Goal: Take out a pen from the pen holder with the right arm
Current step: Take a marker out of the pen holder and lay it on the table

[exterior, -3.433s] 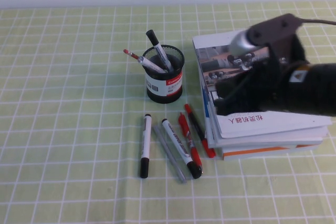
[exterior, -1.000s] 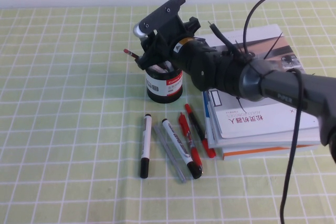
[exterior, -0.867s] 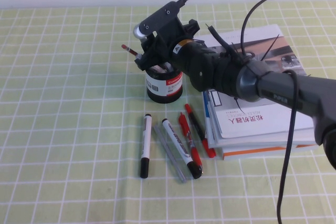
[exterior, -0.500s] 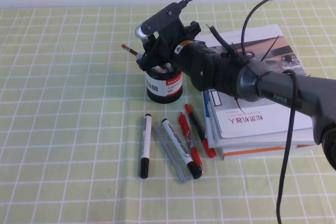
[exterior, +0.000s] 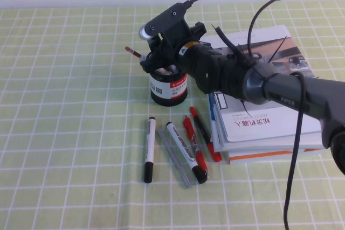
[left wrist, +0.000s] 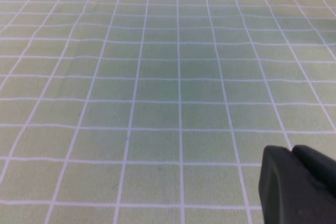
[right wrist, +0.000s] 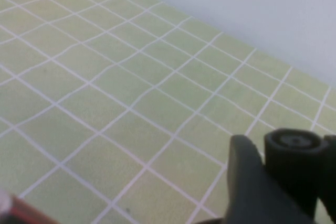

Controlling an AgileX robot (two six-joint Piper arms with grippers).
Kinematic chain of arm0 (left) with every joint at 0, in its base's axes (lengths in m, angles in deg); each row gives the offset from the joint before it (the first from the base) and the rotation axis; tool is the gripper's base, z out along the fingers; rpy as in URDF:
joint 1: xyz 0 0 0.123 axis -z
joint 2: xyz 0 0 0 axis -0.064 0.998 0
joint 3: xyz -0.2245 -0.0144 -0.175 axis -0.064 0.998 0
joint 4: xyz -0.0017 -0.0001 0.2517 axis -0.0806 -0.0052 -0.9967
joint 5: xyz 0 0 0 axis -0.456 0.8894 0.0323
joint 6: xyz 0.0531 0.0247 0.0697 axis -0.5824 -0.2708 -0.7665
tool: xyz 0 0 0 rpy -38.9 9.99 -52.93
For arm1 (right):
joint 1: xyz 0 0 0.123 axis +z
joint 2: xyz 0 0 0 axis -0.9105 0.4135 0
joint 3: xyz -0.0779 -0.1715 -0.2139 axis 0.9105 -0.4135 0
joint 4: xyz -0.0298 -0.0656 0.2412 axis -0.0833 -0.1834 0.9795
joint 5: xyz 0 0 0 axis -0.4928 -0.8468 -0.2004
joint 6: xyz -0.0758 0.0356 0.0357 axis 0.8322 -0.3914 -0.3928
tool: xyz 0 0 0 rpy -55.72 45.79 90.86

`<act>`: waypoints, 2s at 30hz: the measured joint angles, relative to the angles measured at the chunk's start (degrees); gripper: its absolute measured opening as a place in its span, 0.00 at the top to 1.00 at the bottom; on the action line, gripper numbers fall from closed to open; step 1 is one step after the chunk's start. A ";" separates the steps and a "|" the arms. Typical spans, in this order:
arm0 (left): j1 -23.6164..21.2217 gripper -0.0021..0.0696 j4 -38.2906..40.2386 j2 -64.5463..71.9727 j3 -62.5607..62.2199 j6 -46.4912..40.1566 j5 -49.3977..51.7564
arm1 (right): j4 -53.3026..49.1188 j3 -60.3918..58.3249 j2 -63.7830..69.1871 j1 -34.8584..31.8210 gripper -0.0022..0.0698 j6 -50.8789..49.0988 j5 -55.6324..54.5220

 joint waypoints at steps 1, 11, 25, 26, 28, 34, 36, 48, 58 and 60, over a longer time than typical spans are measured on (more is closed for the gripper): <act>0.00 0.98 0.00 0.00 0.00 0.00 0.00 | 0.00 0.00 0.00 0.00 0.65 0.00 0.10; 0.00 0.98 0.00 0.00 0.00 0.00 0.00 | 0.00 0.00 0.00 0.00 0.86 0.00 0.47; 0.00 0.98 0.00 0.00 0.00 0.00 0.00 | -0.10 0.00 -6.25 -0.10 0.86 1.73 3.71; 0.00 0.98 0.00 0.00 0.00 0.00 0.00 | -0.10 0.00 -7.00 -0.10 0.86 2.46 3.80; 0.00 0.98 0.00 0.00 0.00 0.00 0.00 | -0.10 0.00 -9.03 -0.10 0.86 3.40 4.38; 0.00 0.98 0.00 0.00 0.00 0.00 0.00 | -0.10 0.00 -16.41 -0.10 0.86 4.11 10.14; 0.00 0.98 0.00 0.00 0.00 0.00 0.00 | -0.10 0.00 -19.07 -0.10 0.86 4.11 13.09; 0.00 0.98 0.00 0.00 0.00 0.00 0.00 | -9.20 0.00 -31.65 -0.10 0.86 -22.47 44.00; 0.00 0.98 0.00 0.00 0.00 0.00 0.00 | -12.44 0.00 -28.27 -0.10 0.86 -37.67 69.25; 0.00 0.98 0.00 0.00 0.00 0.00 0.00 | -11.64 -0.52 -26.31 0.56 0.86 -38.01 69.46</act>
